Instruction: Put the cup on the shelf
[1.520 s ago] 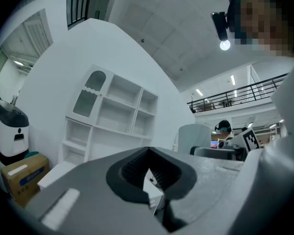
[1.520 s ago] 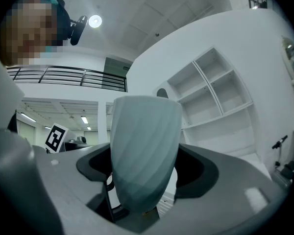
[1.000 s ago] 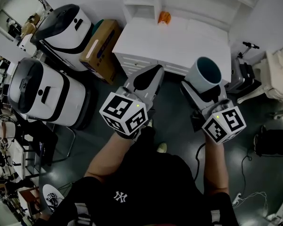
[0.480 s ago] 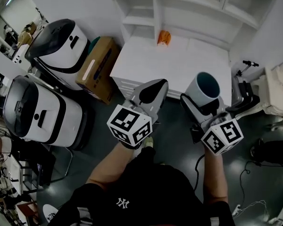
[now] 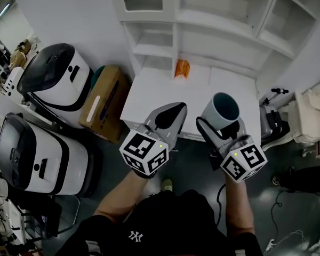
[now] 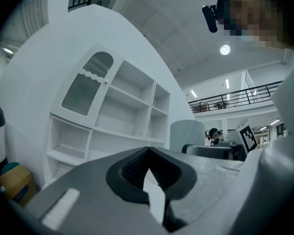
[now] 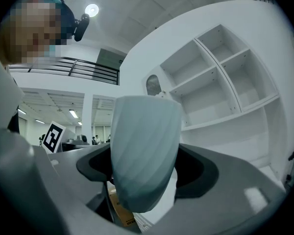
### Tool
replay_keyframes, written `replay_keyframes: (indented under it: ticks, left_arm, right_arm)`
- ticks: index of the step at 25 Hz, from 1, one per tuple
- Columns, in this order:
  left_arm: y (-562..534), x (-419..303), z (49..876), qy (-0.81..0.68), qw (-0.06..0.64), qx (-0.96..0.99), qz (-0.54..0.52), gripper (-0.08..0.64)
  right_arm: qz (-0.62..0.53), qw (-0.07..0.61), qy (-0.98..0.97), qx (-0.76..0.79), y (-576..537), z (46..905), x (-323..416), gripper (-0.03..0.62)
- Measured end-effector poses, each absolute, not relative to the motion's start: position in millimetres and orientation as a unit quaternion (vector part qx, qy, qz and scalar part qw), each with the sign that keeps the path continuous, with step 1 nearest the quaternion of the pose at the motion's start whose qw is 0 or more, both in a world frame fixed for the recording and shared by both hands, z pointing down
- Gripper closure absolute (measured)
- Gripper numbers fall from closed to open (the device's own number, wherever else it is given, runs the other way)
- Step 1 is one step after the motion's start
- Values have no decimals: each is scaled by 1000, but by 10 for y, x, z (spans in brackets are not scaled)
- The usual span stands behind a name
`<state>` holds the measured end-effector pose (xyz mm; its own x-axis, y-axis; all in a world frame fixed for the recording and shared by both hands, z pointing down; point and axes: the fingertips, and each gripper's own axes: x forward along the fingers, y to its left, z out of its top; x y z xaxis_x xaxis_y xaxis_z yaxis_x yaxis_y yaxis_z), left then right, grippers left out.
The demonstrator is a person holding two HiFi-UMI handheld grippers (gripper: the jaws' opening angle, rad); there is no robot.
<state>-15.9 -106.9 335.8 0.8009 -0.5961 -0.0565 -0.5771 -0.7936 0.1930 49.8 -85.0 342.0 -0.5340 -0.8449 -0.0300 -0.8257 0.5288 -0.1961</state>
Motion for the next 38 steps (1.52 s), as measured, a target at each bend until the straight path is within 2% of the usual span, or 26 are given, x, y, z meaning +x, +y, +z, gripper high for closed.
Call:
replay_keyframes:
  ticks: [10,27,38]
  left_arm:
    - [-1874,-125,3421,-308,104,943,-67,560]
    - [-3627,261,3109,-377,73,919,-86,560]
    - [-4242,326,3025,-391,65,914,-85,560]
  right_arm:
    - [-65,48,879,-469,-1682,3390,466,202]
    - [-29,28,912,-409,-3623,3031,735,202]
    - [-15,20,904,-427,-4504,2772,796,202]
